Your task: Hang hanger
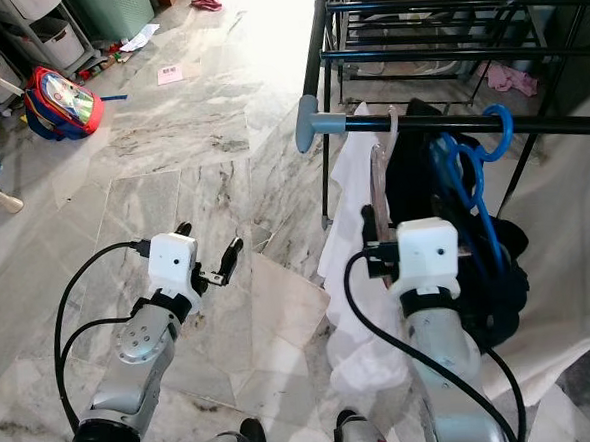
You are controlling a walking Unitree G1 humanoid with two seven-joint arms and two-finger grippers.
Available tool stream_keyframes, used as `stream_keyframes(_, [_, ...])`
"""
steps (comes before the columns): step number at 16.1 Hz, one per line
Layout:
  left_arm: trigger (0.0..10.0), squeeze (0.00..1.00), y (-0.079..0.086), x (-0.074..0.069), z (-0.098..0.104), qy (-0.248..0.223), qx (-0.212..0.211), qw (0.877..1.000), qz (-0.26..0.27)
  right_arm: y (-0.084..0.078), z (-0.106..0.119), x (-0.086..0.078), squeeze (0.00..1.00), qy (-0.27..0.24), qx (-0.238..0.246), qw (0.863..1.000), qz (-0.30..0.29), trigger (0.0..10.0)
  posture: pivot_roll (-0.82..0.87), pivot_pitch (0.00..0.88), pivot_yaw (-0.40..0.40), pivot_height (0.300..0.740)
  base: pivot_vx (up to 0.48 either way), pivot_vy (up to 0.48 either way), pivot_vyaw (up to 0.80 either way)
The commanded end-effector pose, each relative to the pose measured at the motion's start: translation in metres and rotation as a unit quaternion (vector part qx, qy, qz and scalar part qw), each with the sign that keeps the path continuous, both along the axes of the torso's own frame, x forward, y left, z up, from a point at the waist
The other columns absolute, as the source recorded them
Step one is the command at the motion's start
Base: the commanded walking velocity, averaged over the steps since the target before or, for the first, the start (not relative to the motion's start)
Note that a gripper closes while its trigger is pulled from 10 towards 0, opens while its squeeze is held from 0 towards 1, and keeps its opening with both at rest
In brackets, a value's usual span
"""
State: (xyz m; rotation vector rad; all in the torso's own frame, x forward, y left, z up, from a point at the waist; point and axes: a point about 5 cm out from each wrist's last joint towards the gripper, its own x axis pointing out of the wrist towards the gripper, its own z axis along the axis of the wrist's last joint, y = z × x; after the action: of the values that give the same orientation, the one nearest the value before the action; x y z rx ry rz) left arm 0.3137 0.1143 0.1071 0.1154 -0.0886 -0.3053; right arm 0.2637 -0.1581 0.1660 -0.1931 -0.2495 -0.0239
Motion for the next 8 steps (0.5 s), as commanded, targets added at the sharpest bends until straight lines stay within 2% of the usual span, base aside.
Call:
stream_keyframes(1, [10.0, 0.0, 0.0, 0.0008, -0.0032, 0.008, 0.009, 1.0, 0.007, 0.002, 0.0027, -0.0001, 0.0, -0.008, 0.0, 1.0, 0.005, 10.0, -0.07, 0.227, 0.082, 0.74, 0.0, 0.0, 0.0])
stream_keyframes(6, [10.0, 0.0, -0.009, 0.0078, 0.0021, -0.004, 0.009, 1.0, 0.019, -0.0018, 0.0086, 0.0061, 0.0, -0.018, -0.016, 1.0, 0.005, 10.0, -0.08, 0.207, 0.075, 0.74, 0.0, 0.0, 0.0])
stream_keyframes(8, [10.0, 0.0, -0.0099, 0.0083, 0.0016, -0.002, 0.009, 1.0, 0.016, 0.0003, 0.0081, 0.0066, 0.0, -0.017, -0.015, 1.0, 0.008, 10.0, -0.08, 0.208, 0.078, 0.74, 0.0, 0.0, 0.8])
